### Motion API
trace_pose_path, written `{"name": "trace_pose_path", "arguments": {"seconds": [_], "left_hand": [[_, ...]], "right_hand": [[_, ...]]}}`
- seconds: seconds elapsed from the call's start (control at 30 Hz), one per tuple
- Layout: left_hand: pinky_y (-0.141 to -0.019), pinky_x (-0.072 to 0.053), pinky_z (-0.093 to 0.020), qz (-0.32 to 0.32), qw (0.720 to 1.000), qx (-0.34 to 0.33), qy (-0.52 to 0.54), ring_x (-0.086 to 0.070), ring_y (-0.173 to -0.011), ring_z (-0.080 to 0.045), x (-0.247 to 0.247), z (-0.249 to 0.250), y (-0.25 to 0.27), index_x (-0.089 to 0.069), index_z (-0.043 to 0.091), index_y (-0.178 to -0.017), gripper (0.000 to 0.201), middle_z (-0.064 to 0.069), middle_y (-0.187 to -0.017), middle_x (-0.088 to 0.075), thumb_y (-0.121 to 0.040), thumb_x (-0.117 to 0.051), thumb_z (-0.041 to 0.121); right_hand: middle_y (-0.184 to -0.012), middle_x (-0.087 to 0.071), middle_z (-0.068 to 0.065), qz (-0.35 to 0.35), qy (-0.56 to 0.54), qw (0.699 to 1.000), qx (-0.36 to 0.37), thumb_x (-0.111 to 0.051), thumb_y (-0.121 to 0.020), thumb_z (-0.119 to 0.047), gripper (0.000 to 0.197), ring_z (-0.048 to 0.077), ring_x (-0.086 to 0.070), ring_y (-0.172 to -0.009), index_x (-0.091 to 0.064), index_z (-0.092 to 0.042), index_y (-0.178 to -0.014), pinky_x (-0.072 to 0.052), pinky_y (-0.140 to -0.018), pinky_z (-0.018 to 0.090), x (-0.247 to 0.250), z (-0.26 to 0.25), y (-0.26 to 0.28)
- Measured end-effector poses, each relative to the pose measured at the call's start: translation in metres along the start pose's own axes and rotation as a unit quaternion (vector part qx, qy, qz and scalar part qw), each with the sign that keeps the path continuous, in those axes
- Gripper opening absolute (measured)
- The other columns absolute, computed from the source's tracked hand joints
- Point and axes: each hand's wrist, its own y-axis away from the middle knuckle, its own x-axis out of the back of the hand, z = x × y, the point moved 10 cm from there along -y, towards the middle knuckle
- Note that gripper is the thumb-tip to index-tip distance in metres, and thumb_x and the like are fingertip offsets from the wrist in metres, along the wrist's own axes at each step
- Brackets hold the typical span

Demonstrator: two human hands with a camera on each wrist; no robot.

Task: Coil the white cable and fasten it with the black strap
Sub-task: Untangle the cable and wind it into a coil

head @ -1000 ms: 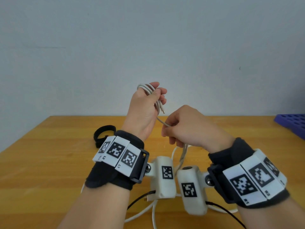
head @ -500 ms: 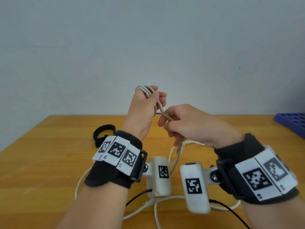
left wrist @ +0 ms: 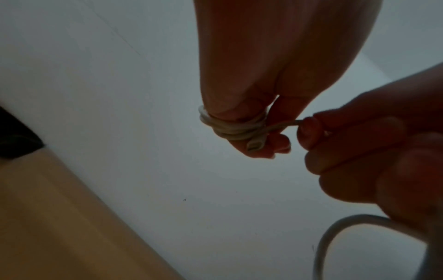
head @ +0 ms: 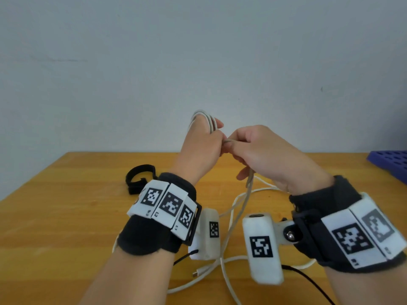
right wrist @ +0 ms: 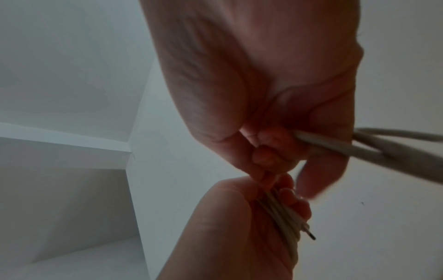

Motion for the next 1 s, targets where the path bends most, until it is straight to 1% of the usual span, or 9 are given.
{"name": "trace_pose_path", "arguments": {"seconds": [0.1,0.17,0.27,0.4,0.5,0.63,0.77,0.87,1.0], "left_hand": [[-0.040,-0.036,-0.010,-0.026,0.999,0.004,-0.021,-0.048,-0.059,-0.013,-0.004,-0.001,0.001,-0.045,0.010,-0.094,0.003,-0.009,-0.083,-0.052,-0.092,-0.043,0.008],[-0.041,-0.038,-0.012,-0.056,0.997,0.004,-0.051,-0.048,-0.053,-0.012,-0.008,-0.002,0.001,-0.046,0.009,-0.094,0.013,-0.004,-0.072,-0.054,-0.097,-0.040,0.020],[-0.046,-0.042,-0.016,-0.096,0.993,-0.002,-0.070,-0.048,-0.050,-0.011,-0.015,0.000,0.005,-0.048,0.011,-0.088,0.026,0.002,-0.062,-0.056,-0.099,-0.036,0.031],[-0.054,-0.041,-0.028,-0.145,0.986,0.017,-0.076,-0.048,-0.050,-0.014,-0.021,-0.004,0.008,-0.054,0.012,-0.086,0.040,0.005,-0.058,-0.057,-0.100,-0.031,0.042],[-0.052,-0.040,-0.027,-0.175,0.981,0.027,-0.076,-0.045,-0.045,-0.013,-0.024,-0.005,0.009,-0.059,0.011,-0.088,0.048,0.007,-0.050,-0.054,-0.101,-0.027,0.044],[-0.049,-0.036,-0.026,-0.205,0.976,0.052,-0.049,-0.040,-0.042,-0.014,-0.028,-0.008,0.015,-0.056,0.012,-0.081,0.049,0.003,-0.047,-0.049,-0.100,-0.027,0.047],[-0.043,-0.028,-0.025,-0.233,0.970,0.056,0.029,-0.030,-0.041,-0.015,-0.031,-0.005,0.017,-0.052,0.012,-0.079,0.041,0.002,-0.045,-0.041,-0.100,-0.035,0.043],[-0.041,-0.026,-0.023,-0.249,0.967,0.050,0.034,-0.027,-0.040,-0.013,-0.032,-0.003,0.019,-0.049,0.013,-0.076,0.036,0.003,-0.046,-0.036,-0.099,-0.040,0.039],[-0.040,-0.028,-0.021,-0.237,0.968,0.049,0.060,-0.028,-0.039,-0.010,-0.031,-0.003,0.018,-0.046,0.015,-0.075,0.032,0.005,-0.046,-0.033,-0.099,-0.043,0.035]], "right_hand": [[-0.069,-0.055,-0.003,-0.003,-0.004,1.000,-0.002,-0.053,-0.093,-0.018,0.018,0.011,-0.045,-0.061,-0.068,-0.013,-0.084,-0.039,-0.055,0.026,0.001,0.000,-0.001],[-0.068,-0.059,-0.006,0.017,-0.001,1.000,0.009,-0.055,-0.092,-0.019,0.018,0.005,-0.047,-0.058,-0.070,-0.012,-0.085,-0.035,-0.057,0.023,0.008,0.000,-0.001],[-0.064,-0.060,-0.008,0.061,0.001,0.998,0.033,-0.058,-0.091,-0.021,0.020,-0.004,-0.048,-0.046,-0.071,-0.009,-0.083,-0.033,-0.055,0.019,0.021,-0.001,-0.001],[-0.069,-0.066,-0.003,0.101,-0.009,0.993,0.059,-0.063,-0.088,-0.023,0.015,-0.003,-0.052,-0.053,-0.071,-0.010,-0.086,-0.038,-0.052,0.012,0.030,-0.003,-0.002],[-0.069,-0.068,0.000,0.129,-0.031,0.987,0.090,-0.067,-0.085,-0.014,0.006,-0.007,-0.054,-0.048,-0.069,-0.009,-0.086,-0.036,-0.046,0.004,0.035,-0.008,-0.001],[-0.069,-0.068,0.002,0.164,-0.056,0.976,0.129,-0.067,-0.085,-0.012,0.003,-0.007,-0.054,-0.048,-0.065,-0.012,-0.083,-0.036,-0.047,0.004,0.044,-0.013,0.001],[-0.072,-0.068,0.000,0.141,-0.057,0.978,0.141,-0.065,-0.086,-0.009,0.009,-0.005,-0.057,-0.057,-0.063,-0.017,-0.084,-0.039,-0.052,0.005,0.042,-0.013,-0.001],[-0.073,-0.065,-0.002,0.118,-0.046,0.982,0.143,-0.063,-0.087,-0.009,0.010,-0.006,-0.053,-0.054,-0.062,-0.019,-0.087,-0.038,-0.052,0.006,0.038,-0.012,-0.003],[-0.062,-0.064,-0.005,0.152,-0.015,0.979,0.133,-0.064,-0.088,-0.021,0.009,-0.003,-0.049,-0.043,-0.058,-0.018,-0.082,-0.038,-0.047,0.011,0.045,-0.008,-0.001]]}}
